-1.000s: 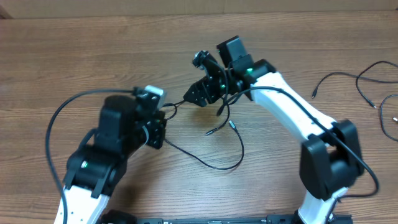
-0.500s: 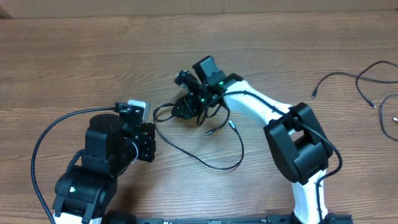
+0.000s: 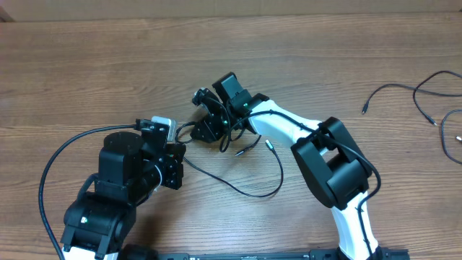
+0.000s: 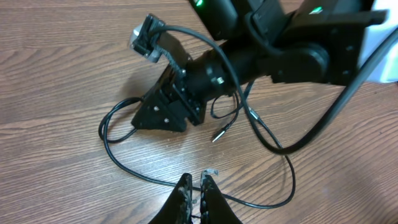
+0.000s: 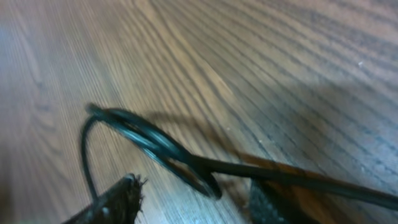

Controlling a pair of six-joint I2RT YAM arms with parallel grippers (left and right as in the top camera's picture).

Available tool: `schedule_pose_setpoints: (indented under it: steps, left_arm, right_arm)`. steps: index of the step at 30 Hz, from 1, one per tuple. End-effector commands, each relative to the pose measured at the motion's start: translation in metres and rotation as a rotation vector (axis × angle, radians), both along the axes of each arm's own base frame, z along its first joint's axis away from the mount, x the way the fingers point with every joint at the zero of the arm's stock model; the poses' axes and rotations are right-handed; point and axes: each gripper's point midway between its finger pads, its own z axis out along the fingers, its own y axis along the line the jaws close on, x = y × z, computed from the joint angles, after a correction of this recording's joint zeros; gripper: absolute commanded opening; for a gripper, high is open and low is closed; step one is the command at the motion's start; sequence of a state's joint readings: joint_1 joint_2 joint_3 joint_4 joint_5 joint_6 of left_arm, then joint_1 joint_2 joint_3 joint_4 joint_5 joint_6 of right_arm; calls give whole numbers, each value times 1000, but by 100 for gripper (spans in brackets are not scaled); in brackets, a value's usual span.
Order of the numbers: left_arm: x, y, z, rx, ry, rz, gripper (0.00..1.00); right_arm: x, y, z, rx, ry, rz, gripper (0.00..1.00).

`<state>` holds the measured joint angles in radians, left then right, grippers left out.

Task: Untangle cables
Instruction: 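Lower the right gripper onto the cables beside the left gripper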

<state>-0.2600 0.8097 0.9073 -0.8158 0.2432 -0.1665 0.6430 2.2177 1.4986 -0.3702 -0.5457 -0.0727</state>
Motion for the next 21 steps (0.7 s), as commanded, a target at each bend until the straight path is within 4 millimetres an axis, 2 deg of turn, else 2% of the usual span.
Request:
schedule_pose_setpoints:
  steps: [1, 4, 5, 6, 12, 15, 18, 21]
  left_arm:
    - [-1, -2, -2, -24, 12, 2, 7]
    - [-1, -2, -2, -24, 12, 1, 7]
    - [-1, -2, -2, -24, 12, 1, 7]
    - [-1, -2, -2, -24, 12, 1, 7]
    - [-3, -5, -1, -39, 17, -18, 7]
    - [-3, -5, -1, -37, 16, -17, 7]
    - [-2, -4, -1, -31, 13, -12, 8]
    - [-2, -4, -1, -31, 10, -12, 9]
  right_arm:
    - [-2, 0, -16, -10, 20, 5, 54]
    - [-1, 1, -16, -4, 12, 5, 31]
    - [1, 2, -15, 1, 5, 5, 11]
    - [2, 3, -14, 6, -2, 5, 4]
    - [6, 6, -10, 23, -19, 6, 4]
    - [9, 6, -2, 30, -28, 3, 4]
    - [14, 5, 18, 45, -50, -4, 4]
    - [21, -1, 49, 69, -84, -21, 4]
